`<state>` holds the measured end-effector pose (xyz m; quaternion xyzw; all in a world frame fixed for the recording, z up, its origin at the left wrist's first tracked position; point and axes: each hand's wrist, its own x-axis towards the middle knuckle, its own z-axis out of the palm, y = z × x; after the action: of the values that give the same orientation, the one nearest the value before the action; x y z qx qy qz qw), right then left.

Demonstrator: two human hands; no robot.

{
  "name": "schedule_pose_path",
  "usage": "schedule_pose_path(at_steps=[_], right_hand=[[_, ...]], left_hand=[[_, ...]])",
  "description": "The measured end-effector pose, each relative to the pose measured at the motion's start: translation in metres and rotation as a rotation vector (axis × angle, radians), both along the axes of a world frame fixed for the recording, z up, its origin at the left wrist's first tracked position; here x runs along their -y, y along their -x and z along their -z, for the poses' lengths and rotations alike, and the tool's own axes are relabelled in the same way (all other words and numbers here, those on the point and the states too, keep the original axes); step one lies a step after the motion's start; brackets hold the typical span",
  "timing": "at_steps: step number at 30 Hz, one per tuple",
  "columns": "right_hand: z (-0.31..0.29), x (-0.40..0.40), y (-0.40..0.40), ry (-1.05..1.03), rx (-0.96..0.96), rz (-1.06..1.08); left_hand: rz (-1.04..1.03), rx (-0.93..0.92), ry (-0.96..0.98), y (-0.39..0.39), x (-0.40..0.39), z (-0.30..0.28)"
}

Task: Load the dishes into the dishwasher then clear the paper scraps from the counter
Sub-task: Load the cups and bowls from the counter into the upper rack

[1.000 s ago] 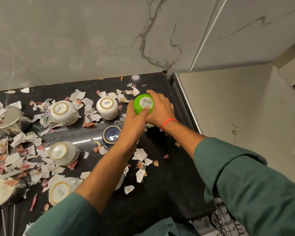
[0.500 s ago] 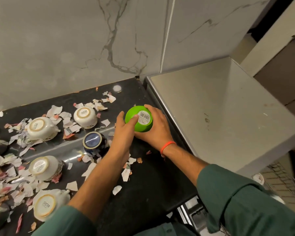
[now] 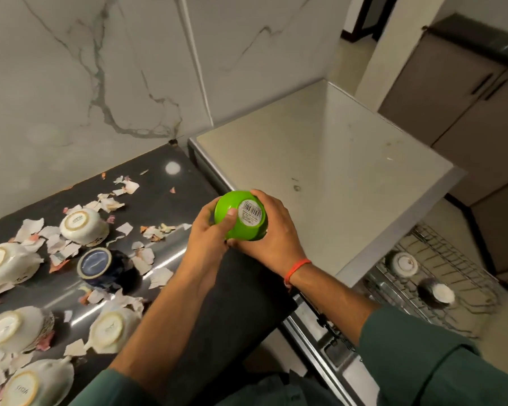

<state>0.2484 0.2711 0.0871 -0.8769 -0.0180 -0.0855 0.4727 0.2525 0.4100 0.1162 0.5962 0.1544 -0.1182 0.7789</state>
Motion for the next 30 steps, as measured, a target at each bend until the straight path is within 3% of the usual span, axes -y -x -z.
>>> schedule_pose_path(at_steps=[9, 20, 30], right_hand=[[0.005, 0.108, 0.049, -0.06, -0.082, 0.113], [0.039, 0.235, 0.121, -0.091, -0.086, 0.161], [0.067, 0.328, 0.167, -0.13, -0.159, 0.34]], left_hand=[[0.18, -0.106, 0.052, 0.017, 0.103, 0.007], [0.335, -0.185, -0.051, 0.051, 0.23, 0.038], [0.562, -0.245, -0.204, 0.076, 0.335, 0.047]])
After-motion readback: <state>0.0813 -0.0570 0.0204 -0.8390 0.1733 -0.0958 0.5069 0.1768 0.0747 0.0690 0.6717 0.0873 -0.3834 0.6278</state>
